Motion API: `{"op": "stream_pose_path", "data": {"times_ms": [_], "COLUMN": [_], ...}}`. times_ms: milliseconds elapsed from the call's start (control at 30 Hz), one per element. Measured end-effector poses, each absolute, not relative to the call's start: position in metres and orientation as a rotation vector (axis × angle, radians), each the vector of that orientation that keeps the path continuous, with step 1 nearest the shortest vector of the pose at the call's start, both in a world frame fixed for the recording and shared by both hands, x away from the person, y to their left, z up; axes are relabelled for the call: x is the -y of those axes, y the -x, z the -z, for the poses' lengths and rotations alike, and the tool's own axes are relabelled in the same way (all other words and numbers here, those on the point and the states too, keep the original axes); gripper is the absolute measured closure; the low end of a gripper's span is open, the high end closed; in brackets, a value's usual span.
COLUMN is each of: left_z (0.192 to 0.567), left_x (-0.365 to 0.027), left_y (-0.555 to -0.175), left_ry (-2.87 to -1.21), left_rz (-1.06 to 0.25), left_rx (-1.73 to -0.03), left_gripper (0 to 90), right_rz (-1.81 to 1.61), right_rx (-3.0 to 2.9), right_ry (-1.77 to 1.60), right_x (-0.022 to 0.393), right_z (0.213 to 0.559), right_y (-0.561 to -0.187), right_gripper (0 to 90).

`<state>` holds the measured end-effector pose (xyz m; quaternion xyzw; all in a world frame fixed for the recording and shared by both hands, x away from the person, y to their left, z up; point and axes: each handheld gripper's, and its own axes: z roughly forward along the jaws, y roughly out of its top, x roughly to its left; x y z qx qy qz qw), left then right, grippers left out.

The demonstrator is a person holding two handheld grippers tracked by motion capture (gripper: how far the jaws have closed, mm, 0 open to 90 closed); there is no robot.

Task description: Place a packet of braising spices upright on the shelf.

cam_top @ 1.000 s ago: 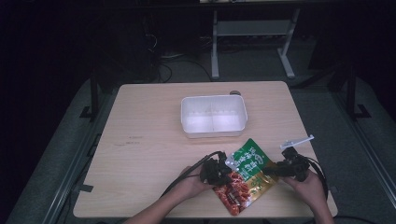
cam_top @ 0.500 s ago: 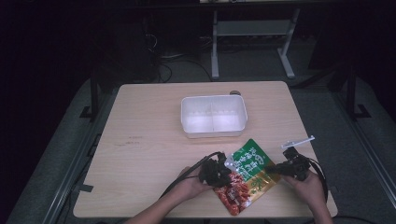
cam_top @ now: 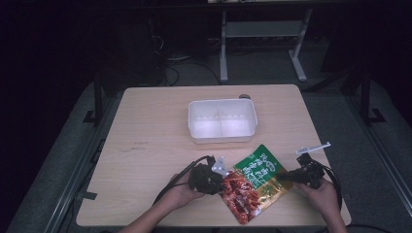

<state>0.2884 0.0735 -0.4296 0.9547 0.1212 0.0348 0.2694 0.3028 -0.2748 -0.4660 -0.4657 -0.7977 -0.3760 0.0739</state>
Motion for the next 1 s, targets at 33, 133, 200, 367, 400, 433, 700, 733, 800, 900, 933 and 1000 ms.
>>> {"op": "stream_pose_path", "data": {"times_ms": [33,133,200,367,400,433,700,733,800,900,933,1000], "left_z": [0.430,0.430,0.430,0.430,0.429,0.429,0.431,0.432,0.434,0.437,0.437,0.438], "left_x": [-0.074,-0.089,-0.093,-0.107,-0.113,-0.116,-0.143,-0.146,-0.153,-0.161,-0.163,-0.166], "left_y": [-0.288,-0.289,-0.289,-0.290,-0.290,-0.290,-0.291,-0.291,-0.292,-0.292,-0.292,-0.293], "left_ry": [-2.574,-2.563,-2.554,-2.547,-2.540,-2.529,-2.503,-2.490,-2.486,-2.461,-2.455,-2.456], "left_rz": [-0.094,-0.101,-0.104,-0.116,-0.120,-0.121,-0.138,-0.138,-0.137,-0.142,-0.142,-0.145], "left_rx": [-0.327,-0.359,-0.371,-0.396,-0.405,-0.414,-0.466,-0.482,-0.502,-0.531,-0.537,-0.536], "left_gripper": [72.6,71.4,70.6,68.0,67.3,66.8,61.0,60.3,59.1,57.4,57.0,56.4], "right_rz": [1.129,1.135,1.135,1.137,1.139,1.140,1.147,1.148,1.154,1.172,1.174,1.168], "right_rx": [2.394,2.394,2.395,2.394,2.393,2.393,2.402,2.404,2.403,2.389,2.390,2.393], "right_ry": [1.398,1.398,1.399,1.402,1.403,1.404,1.395,1.394,1.392,1.383,1.380,1.379], "right_x": [0.275,0.275,0.275,0.274,0.274,0.274,0.274,0.274,0.274,0.274,0.274,0.273], "right_z": [0.466,0.465,0.465,0.465,0.464,0.464,0.461,0.460,0.458,0.455,0.454,0.453], "right_y": [-0.303,-0.302,-0.302,-0.301,-0.301,-0.301,-0.300,-0.299,-0.299,-0.299,-0.299,-0.299], "right_gripper": [89.6,89.6,89.6,89.7,89.7,89.6,89.8,89.8,89.8,89.8,89.8,89.8]}}
